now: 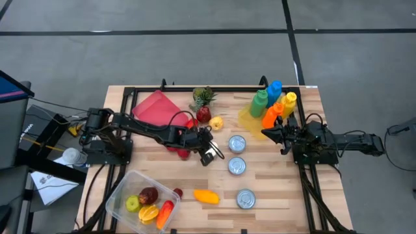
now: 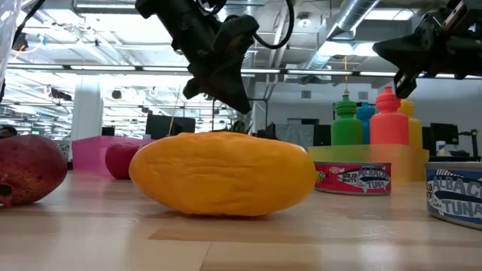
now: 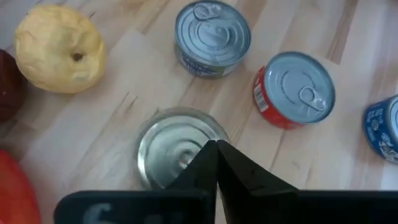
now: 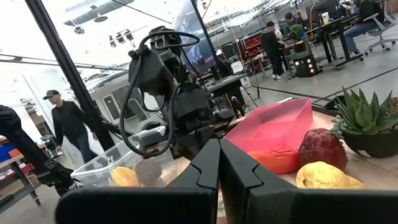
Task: Pick & Place Food Item
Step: Put the blue pink tuna can into the pink bin
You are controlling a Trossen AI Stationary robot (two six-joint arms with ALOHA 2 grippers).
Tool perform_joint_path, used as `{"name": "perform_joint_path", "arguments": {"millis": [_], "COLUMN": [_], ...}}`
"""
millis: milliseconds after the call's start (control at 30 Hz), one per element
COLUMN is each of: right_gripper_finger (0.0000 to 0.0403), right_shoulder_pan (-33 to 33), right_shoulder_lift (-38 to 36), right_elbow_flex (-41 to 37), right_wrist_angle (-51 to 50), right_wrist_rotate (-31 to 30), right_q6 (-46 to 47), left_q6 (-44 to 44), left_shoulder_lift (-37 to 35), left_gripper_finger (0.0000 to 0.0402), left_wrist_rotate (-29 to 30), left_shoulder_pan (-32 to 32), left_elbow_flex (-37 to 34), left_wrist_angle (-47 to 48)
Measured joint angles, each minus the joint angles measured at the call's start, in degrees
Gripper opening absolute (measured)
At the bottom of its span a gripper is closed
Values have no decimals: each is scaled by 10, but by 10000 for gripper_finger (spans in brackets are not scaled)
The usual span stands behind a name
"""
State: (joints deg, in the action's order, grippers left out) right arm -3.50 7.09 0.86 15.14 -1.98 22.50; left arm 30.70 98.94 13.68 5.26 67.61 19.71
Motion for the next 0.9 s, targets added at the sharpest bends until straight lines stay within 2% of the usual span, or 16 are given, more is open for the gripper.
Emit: {"name": "perform_joint_path", "arguments": {"millis": [267,433,567,667,833,900], "right_gripper_finger": [0,0,0,0,0,0], "right_shoulder_pan": [0,0,0,0,0,0], "right_shoulder_lift": [0,0,0,0,0,0], "right_elbow_flex": [0,0,0,0,0,0], "right_wrist_angle": [-1,-1,0,0,0,0], "right_wrist_rotate": [0,0,0,0,0,0], "right_q6": [0,0,0,0,0,0], "left_q6": [23,-60,-140,-213,-283,-289], "left_shoulder_lift": [-3,-24,-35,-35,-19,-15], "left_gripper_finger": [1,28,86,145,262,306], "left_wrist_rotate": [40,27,-25,-44,-40,-21], "left_shoulder_pan": [-3,0,-6,-5,-3,-3], "left_elbow_flex": [0,0,0,0,1,0], "left_wrist_angle": [-2,-15,-42,-96,-169,-164]}}
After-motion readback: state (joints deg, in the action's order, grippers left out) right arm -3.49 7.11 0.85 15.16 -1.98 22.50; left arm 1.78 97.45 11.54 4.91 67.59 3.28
